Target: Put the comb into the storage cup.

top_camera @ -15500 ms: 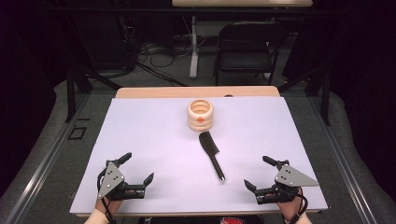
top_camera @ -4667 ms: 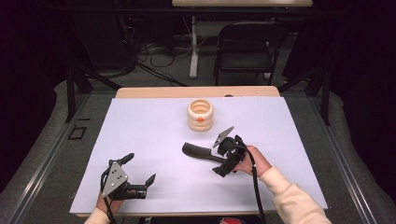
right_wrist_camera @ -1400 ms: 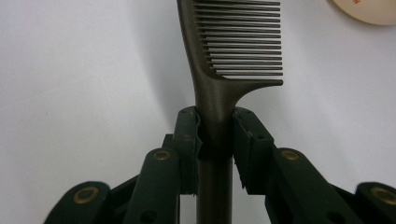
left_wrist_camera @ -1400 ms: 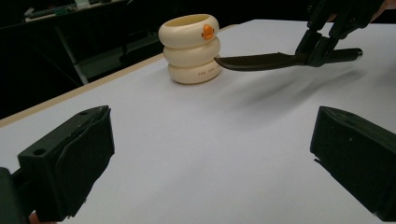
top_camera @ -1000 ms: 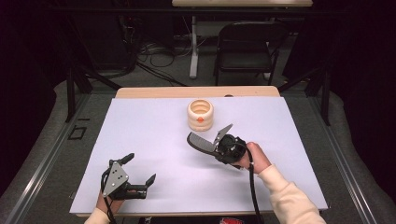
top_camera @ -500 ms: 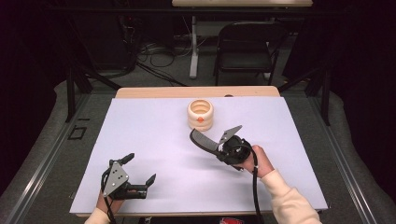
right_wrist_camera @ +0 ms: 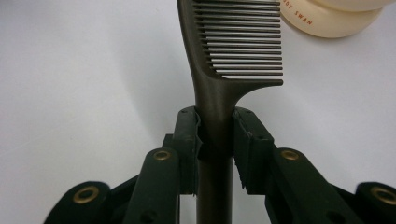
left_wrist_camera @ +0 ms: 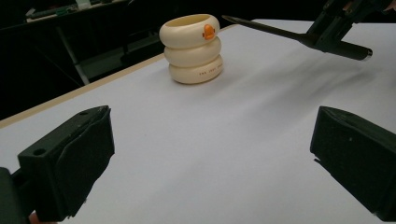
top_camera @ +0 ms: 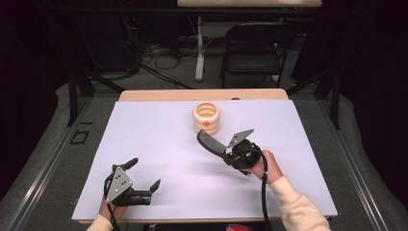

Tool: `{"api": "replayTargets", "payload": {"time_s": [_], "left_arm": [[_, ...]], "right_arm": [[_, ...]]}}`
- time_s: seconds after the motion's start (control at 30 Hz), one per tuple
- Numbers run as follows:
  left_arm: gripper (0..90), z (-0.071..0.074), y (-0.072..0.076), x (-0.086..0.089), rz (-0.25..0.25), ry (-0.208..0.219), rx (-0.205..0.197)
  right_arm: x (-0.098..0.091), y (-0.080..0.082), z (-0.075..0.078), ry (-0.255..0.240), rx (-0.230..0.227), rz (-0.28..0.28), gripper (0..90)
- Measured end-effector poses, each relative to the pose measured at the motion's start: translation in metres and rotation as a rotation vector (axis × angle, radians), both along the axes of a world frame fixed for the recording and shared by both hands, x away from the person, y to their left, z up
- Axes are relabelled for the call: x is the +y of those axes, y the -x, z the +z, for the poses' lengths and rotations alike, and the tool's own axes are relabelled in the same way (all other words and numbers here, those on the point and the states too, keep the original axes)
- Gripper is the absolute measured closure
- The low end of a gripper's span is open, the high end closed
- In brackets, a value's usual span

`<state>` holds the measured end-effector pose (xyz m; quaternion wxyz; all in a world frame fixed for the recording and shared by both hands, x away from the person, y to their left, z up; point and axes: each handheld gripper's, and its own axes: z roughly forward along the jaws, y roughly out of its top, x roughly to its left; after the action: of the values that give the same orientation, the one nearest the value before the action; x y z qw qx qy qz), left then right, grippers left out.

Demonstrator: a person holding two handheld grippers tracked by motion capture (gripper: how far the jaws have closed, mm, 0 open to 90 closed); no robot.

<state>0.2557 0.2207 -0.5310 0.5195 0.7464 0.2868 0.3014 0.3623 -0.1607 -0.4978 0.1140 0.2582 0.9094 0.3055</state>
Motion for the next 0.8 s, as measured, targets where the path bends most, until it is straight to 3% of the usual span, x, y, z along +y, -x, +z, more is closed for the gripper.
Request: {"api": "replayTargets", "payload": {"time_s": [0.8], "left_arm": [[0.0, 0.0005, 0.0006, 0.0004, -0.006, -0.002, -0.004]], "right_arm": [[-0.0084, 0.0047, 0.0021, -0.078, -0.028, -0.047, 72.0]]}}
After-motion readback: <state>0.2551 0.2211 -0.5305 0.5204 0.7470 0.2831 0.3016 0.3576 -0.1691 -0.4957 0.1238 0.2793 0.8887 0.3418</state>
